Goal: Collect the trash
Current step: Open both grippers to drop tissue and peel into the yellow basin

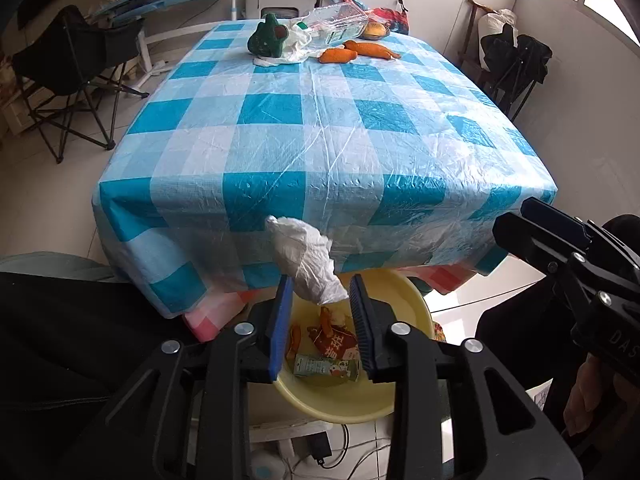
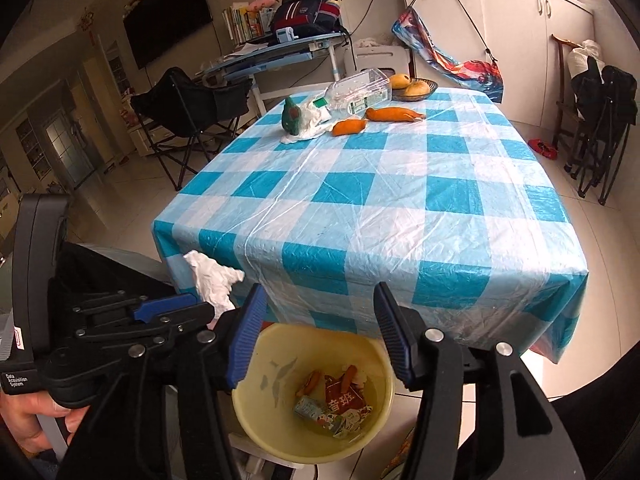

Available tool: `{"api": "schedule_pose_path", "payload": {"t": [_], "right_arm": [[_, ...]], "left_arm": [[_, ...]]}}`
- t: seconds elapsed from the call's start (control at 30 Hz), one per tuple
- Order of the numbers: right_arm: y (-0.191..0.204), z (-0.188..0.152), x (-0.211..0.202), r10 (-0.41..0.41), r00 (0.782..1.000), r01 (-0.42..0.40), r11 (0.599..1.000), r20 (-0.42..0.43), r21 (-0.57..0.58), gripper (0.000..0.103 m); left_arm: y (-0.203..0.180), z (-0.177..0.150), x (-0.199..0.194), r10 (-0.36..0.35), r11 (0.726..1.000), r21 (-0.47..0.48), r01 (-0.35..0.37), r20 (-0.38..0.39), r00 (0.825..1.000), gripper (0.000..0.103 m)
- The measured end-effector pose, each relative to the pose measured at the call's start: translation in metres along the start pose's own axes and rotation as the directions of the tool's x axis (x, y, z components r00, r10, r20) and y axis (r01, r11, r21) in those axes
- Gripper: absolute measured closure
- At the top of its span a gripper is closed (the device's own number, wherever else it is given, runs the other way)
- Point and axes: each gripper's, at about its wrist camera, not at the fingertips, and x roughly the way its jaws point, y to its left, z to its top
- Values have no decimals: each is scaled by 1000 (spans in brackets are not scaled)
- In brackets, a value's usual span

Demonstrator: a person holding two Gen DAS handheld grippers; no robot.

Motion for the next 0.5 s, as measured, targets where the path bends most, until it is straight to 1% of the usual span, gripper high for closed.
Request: {"api": "schedule_pose_path", "payload": {"t": [0.1,0.2,0.33,0.5], "right_arm": [[3,-1,3,-2,1000,2,1000,-5,-3,42],[7,-1,5,-1,1000,1,1000,-9,-26,40],[10,-4,7,-7,1000,6,998,-16,-56,39],[9,-5,8,-8,1000,7,998,-19,-55,38]], "left_arm": [[5,4,-8,45,999,-10,-45,56,997,49],[8,6,-11,68,998,-21,-67,78,995,41],[8,8,-9,80,997,-21,-79,83,993,38],[7,8,-8,91,996,-21,-90,89,992,34]]}}
